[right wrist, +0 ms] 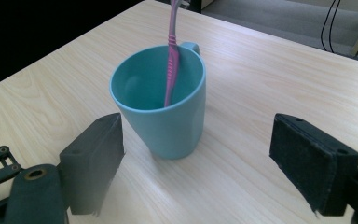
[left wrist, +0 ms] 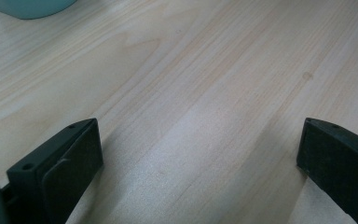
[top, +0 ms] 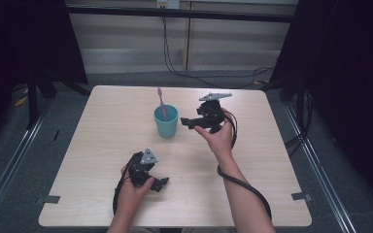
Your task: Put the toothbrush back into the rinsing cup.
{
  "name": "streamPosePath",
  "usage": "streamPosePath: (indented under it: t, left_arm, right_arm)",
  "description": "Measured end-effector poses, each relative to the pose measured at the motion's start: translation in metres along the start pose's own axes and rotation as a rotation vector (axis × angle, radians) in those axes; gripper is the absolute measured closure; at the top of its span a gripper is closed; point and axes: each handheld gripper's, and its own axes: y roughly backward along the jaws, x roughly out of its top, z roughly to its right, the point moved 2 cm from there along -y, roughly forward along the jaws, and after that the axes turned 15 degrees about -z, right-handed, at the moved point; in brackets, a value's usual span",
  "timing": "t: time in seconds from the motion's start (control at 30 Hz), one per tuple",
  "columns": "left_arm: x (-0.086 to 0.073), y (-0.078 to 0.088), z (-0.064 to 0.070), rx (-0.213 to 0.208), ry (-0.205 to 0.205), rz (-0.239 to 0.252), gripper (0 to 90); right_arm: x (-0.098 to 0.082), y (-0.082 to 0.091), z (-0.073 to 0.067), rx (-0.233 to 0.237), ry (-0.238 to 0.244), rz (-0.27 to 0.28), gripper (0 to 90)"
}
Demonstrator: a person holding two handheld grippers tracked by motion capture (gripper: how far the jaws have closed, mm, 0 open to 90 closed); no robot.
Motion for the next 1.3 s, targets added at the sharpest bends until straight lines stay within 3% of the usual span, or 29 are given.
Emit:
streamPosePath:
  t: [0.77, 1.3]
  left_arm:
    - [0.0, 0.0, 0.0, 0.001, 0.0, -0.001, 0.0]
    - [0.0, 0.0, 0.0, 0.001, 0.001, 0.0, 0.0]
  right_arm:
    - [-0.028, 0.01, 0.015, 0.009, -0.026, -0.021, 16.9]
    - [-0.042, 0.019, 0.016, 0.002, 0.005, -0.041, 17.1]
